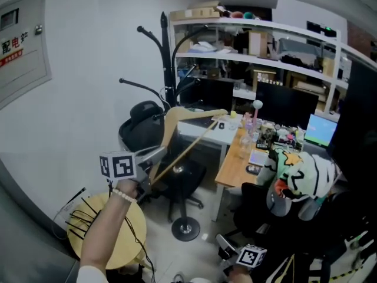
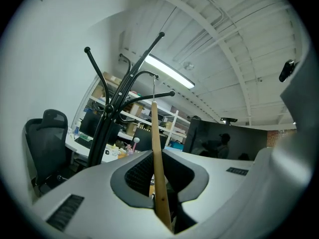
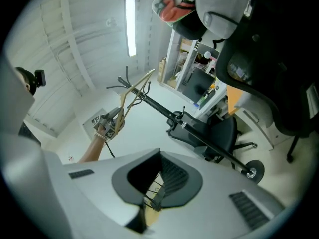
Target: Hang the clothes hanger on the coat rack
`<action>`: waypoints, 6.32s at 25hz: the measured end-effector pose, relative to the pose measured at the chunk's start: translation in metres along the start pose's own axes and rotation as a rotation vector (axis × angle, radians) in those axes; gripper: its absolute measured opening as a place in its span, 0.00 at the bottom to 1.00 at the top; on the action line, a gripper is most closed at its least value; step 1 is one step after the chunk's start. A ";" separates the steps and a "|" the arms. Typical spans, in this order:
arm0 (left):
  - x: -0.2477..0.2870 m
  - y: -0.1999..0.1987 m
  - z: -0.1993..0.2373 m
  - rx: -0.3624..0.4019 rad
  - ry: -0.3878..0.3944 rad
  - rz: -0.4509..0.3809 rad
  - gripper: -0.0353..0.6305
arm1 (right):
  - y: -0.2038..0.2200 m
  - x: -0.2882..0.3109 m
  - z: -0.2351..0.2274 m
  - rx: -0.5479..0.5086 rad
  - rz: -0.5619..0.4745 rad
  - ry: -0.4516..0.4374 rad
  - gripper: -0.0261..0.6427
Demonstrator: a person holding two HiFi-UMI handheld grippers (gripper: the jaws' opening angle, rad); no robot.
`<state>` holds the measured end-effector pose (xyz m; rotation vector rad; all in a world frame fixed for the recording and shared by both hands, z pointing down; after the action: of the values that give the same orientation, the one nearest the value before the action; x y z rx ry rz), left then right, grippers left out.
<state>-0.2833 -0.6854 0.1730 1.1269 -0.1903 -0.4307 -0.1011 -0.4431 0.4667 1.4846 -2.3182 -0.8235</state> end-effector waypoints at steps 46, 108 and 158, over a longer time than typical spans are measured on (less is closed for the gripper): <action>0.068 0.023 0.122 -0.056 -0.008 0.240 0.13 | -0.013 0.035 -0.036 0.071 -0.099 0.107 0.04; -0.149 0.107 -0.039 0.171 -0.291 -0.284 0.05 | -0.068 0.081 0.080 -0.247 0.078 -0.183 0.04; -0.263 0.328 -0.137 -0.056 -0.378 0.011 0.05 | 0.128 -0.041 0.166 -0.351 0.160 -0.040 0.04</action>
<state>-0.3939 -0.3420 0.4295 0.9815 -0.5113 -0.6343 -0.2619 -0.3132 0.4121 1.1296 -2.1447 -1.1501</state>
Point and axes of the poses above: the fingertips, and each gripper's own axes: x forward along the fingers, z to its left, y out of its underside, the point moved 3 cm from there along -x, backward along the fingers, and after that the axes turned 5 degrees about -z, right-handed, at the moved point
